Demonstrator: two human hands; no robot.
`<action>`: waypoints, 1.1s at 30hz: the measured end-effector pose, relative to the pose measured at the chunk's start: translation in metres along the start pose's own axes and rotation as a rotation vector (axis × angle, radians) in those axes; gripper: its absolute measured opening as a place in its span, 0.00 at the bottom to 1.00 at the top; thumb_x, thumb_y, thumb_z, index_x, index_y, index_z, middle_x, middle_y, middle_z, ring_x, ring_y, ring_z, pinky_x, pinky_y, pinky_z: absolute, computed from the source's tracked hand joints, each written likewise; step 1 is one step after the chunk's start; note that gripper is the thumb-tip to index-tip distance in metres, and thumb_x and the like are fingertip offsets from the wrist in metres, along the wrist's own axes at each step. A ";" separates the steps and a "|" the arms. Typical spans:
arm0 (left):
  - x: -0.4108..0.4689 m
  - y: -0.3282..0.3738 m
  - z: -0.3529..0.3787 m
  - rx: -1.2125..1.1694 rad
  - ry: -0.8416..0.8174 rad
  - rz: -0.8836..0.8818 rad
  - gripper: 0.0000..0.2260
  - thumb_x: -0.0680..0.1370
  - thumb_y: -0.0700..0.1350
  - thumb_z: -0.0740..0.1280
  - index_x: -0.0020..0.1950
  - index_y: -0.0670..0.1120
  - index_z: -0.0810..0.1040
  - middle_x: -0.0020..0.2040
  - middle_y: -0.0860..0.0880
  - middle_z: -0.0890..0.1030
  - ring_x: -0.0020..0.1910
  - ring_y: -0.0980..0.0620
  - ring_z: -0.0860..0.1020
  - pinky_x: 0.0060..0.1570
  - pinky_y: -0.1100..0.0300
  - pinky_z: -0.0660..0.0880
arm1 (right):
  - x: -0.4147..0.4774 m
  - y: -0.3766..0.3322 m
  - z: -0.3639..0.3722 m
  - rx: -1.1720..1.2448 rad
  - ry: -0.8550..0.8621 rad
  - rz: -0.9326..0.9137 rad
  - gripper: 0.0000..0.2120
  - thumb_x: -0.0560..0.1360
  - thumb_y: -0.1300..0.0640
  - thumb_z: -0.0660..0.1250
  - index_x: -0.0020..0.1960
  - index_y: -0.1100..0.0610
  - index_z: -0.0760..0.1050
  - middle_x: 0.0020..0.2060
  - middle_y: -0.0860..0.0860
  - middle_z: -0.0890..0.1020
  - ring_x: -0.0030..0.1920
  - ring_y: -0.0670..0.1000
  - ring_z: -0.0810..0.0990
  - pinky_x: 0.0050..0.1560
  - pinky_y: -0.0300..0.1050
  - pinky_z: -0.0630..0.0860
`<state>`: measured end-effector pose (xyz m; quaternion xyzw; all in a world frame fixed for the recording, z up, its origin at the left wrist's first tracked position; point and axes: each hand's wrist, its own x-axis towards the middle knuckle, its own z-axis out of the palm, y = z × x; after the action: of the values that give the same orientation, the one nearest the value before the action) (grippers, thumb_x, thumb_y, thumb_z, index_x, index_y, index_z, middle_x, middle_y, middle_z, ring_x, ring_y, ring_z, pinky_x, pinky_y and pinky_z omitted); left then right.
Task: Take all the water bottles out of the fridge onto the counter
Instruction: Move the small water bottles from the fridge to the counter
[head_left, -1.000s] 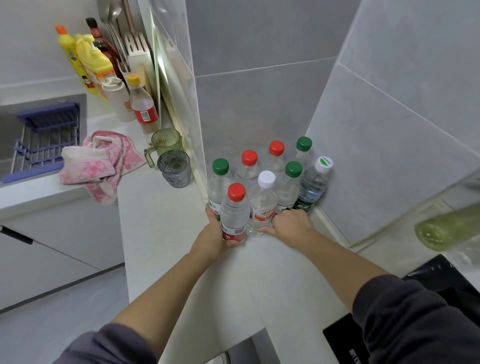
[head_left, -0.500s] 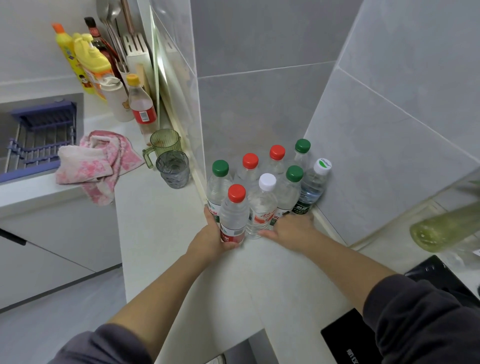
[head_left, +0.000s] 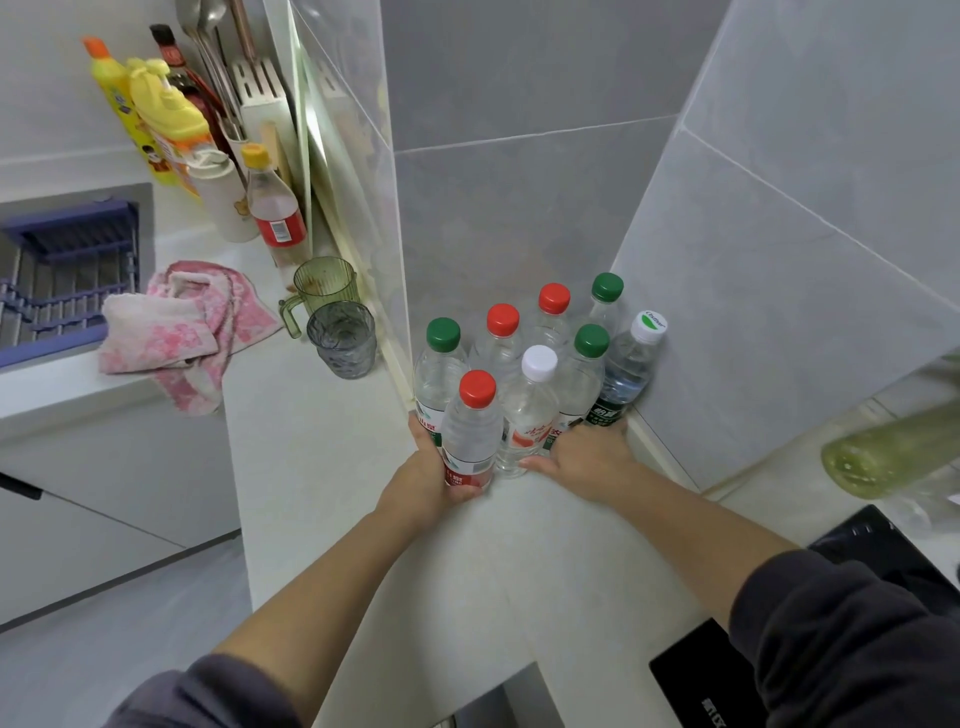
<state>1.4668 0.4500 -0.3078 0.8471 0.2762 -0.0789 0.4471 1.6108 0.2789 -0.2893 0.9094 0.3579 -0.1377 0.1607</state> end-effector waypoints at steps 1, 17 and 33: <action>0.000 -0.001 0.000 0.005 0.004 0.005 0.56 0.70 0.56 0.75 0.76 0.46 0.31 0.59 0.47 0.80 0.53 0.44 0.80 0.56 0.48 0.76 | 0.000 0.000 0.002 -0.004 0.010 0.007 0.37 0.75 0.26 0.43 0.55 0.51 0.79 0.55 0.51 0.81 0.60 0.56 0.76 0.63 0.63 0.65; -0.028 -0.015 -0.014 0.232 0.017 -0.096 0.58 0.69 0.62 0.74 0.78 0.46 0.33 0.66 0.43 0.76 0.61 0.42 0.77 0.54 0.51 0.74 | -0.043 -0.015 0.007 0.081 -0.055 0.053 0.33 0.77 0.29 0.46 0.65 0.50 0.73 0.61 0.52 0.78 0.65 0.56 0.72 0.69 0.68 0.58; -0.262 -0.054 0.015 0.455 0.463 0.001 0.41 0.76 0.60 0.66 0.80 0.45 0.49 0.77 0.45 0.60 0.76 0.44 0.59 0.73 0.51 0.61 | -0.193 -0.089 0.019 0.217 0.171 -0.355 0.48 0.65 0.23 0.28 0.79 0.43 0.46 0.80 0.49 0.45 0.79 0.55 0.41 0.74 0.66 0.42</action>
<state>1.2210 0.3583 -0.2550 0.9209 0.3454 0.0566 0.1714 1.4096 0.2160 -0.2532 0.8526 0.5076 -0.1239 0.0042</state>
